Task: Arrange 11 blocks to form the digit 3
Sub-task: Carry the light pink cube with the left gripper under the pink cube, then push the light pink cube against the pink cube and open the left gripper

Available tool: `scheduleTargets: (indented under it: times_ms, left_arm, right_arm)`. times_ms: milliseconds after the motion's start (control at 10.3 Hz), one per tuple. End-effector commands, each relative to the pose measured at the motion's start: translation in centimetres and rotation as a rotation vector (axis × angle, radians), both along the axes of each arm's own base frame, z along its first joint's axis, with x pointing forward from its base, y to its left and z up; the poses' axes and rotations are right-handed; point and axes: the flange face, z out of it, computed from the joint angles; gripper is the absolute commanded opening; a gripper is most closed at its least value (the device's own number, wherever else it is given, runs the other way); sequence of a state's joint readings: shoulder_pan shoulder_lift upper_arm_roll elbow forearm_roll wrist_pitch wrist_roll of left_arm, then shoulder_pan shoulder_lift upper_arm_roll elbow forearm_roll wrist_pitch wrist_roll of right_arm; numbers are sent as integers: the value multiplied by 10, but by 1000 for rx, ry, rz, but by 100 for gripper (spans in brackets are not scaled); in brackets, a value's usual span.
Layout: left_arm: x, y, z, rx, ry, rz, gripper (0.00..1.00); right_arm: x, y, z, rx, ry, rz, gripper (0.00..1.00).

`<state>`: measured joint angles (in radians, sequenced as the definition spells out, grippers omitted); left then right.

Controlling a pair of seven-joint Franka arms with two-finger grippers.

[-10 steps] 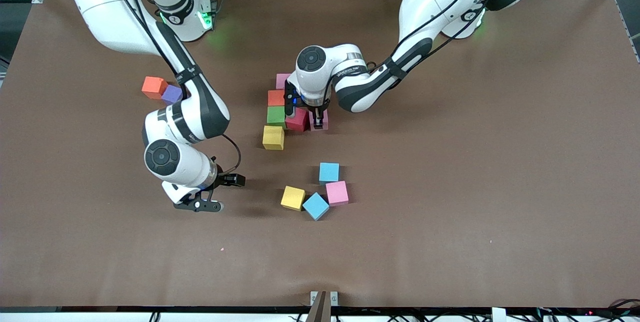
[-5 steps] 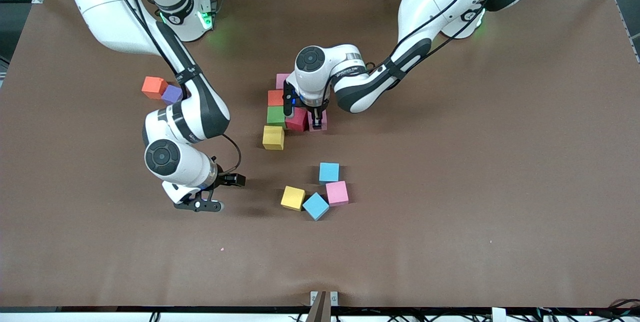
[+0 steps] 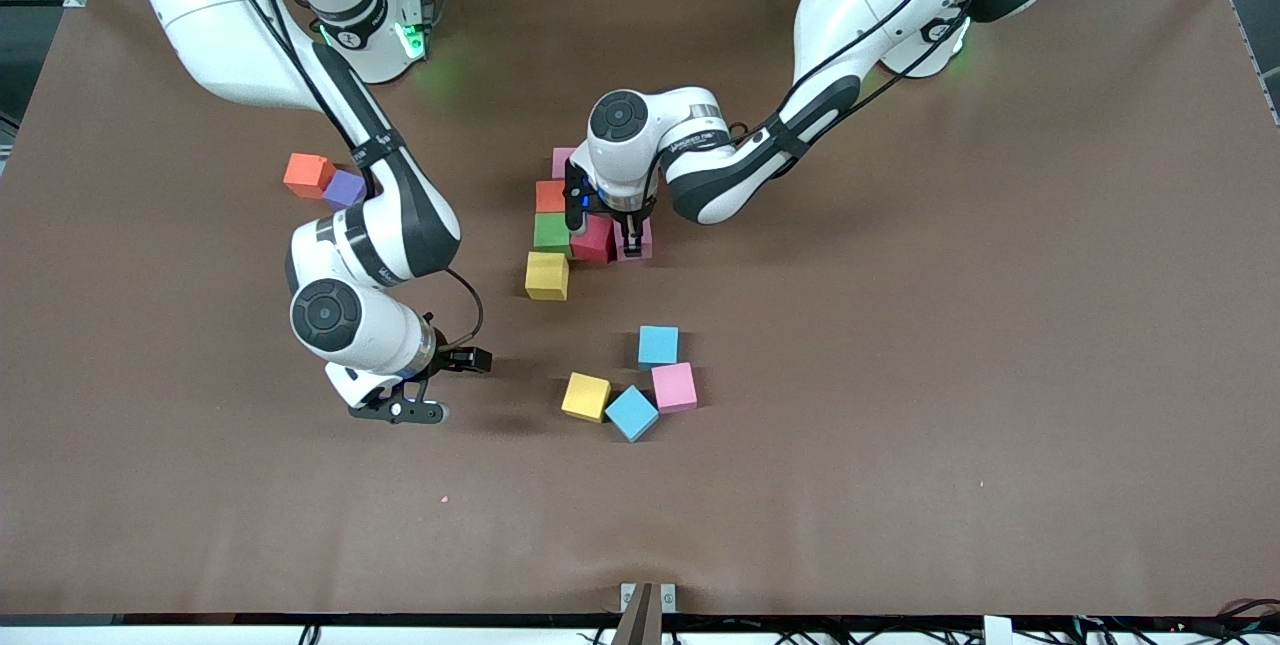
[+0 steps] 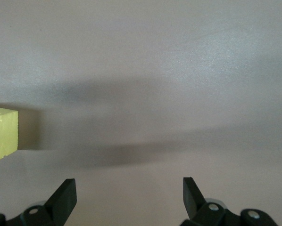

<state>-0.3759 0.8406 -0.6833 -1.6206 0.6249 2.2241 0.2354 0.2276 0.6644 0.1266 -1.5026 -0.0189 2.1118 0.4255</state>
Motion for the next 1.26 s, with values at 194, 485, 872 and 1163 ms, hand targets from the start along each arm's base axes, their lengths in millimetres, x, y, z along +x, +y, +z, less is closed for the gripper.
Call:
scheduleTargets:
  times_ms: [194, 485, 872, 1163]
  left_arm:
    - [-12, -15, 1, -12, 3, 7, 6]
    - [-15, -17, 1, -13, 1, 9, 6]
    - [-10, -14, -1, -10, -3, -4, 9]
    - [-9, -13, -2, -9, -6, -22, 11]
  right_arm:
    - [-1, 1, 6, 19, 9, -1, 100]
    - [-1, 1, 5, 18, 11, 0, 100]
    - [-1, 1, 5, 18, 11, -2, 100]
    - [-1, 1, 5, 18, 11, -2, 100]
